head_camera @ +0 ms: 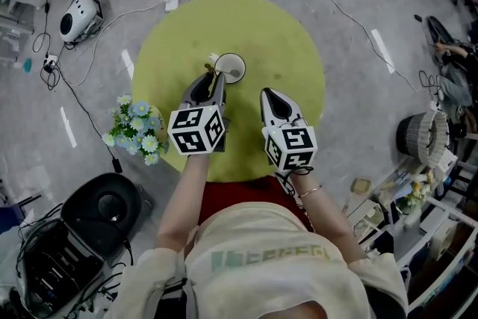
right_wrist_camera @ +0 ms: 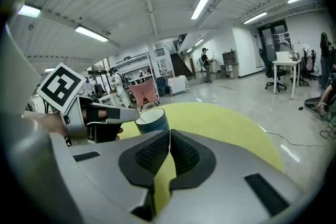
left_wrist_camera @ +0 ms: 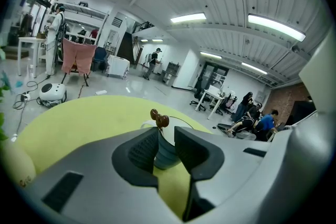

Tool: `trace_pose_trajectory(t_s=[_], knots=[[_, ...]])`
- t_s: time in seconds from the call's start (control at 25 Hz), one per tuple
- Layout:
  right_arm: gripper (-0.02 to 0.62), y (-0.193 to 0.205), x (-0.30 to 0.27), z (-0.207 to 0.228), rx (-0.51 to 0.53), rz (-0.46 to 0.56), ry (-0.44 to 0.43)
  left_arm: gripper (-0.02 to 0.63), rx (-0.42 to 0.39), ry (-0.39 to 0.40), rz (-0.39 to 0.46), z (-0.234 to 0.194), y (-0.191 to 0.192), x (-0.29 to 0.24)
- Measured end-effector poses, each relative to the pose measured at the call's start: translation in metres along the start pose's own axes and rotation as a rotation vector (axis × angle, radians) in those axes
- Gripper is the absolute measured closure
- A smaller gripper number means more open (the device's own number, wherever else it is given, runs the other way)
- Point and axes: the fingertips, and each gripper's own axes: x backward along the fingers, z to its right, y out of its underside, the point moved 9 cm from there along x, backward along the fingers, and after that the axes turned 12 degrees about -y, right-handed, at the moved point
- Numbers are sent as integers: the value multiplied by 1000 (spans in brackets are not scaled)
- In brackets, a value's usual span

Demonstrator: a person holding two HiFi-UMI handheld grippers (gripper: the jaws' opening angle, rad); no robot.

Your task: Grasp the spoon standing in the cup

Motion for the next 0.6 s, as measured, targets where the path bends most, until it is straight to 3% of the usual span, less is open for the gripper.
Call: trace_pose_trajectory(t_s=[0.6], knots=[[558,3,-6,5,-24,-16,2,522,12,-31,-2,-7,-11,-15]])
